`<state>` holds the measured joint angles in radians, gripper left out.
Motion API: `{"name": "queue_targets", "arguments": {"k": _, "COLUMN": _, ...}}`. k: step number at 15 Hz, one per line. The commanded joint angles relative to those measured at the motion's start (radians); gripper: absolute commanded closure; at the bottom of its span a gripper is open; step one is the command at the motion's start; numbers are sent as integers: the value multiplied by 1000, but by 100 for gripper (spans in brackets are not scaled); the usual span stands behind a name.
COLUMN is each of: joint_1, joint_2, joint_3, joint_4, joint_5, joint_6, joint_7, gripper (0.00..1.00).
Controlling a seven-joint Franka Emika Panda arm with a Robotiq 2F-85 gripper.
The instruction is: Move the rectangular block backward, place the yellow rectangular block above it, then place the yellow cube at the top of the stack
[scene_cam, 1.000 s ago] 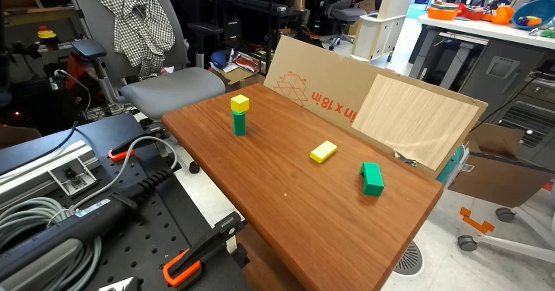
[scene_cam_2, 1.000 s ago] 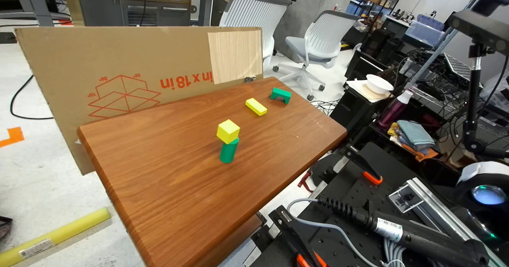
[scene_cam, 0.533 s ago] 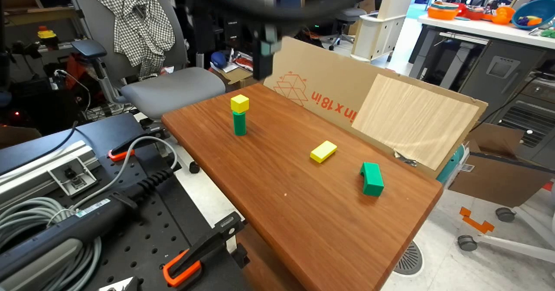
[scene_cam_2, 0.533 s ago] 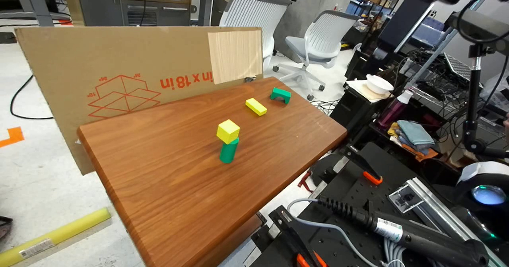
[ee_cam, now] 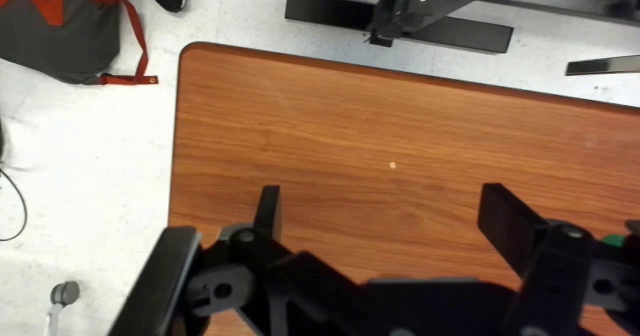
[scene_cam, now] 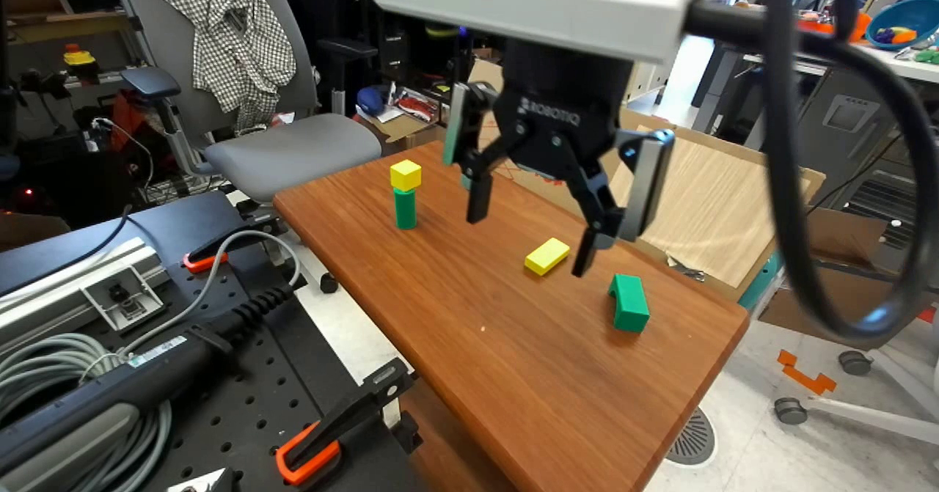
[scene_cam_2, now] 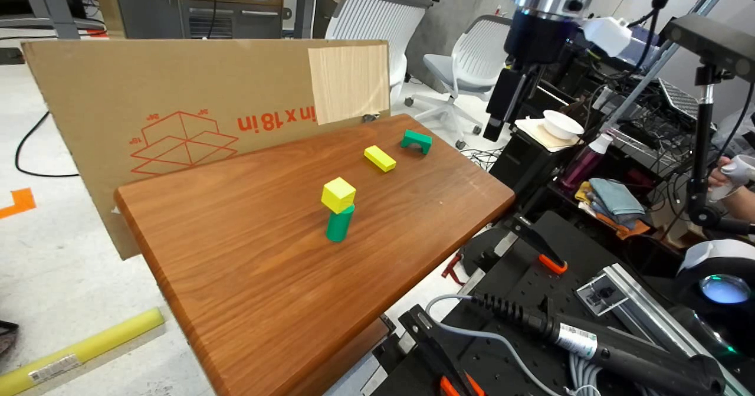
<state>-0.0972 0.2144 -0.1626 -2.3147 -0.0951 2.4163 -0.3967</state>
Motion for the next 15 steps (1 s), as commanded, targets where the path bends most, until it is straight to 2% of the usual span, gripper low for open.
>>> {"name": "queue_targets", "arguments": {"k": 1, "joint_1": -47, "joint_2": 199, "joint_3": 23, "joint_4": 193, "joint_5": -27, "joint_6": 21, "joint_7": -16, "gripper": 0}}
{"name": "queue_targets", "arguments": {"k": 6, "joint_1": -92, "joint_2": 348, "joint_3": 71, "joint_4": 358, "joint_5": -12, "joint_6": -2, "joint_7": -50, "gripper": 0}}
{"name": "queue_targets", "arguments": {"k": 12, "joint_1": -106, "joint_2": 425, "joint_3": 121, "joint_4": 446, "joint_5": -7, "joint_6": -1, "joint_7": -51, "gripper": 0}}
{"name": "queue_targets", "arguments": {"k": 15, "joint_1": -96, "joint_2": 460, "joint_3": 108, "joint_4": 493, "joint_5": -37, "joint_6": 2, "joint_7": -40, "gripper": 0}}
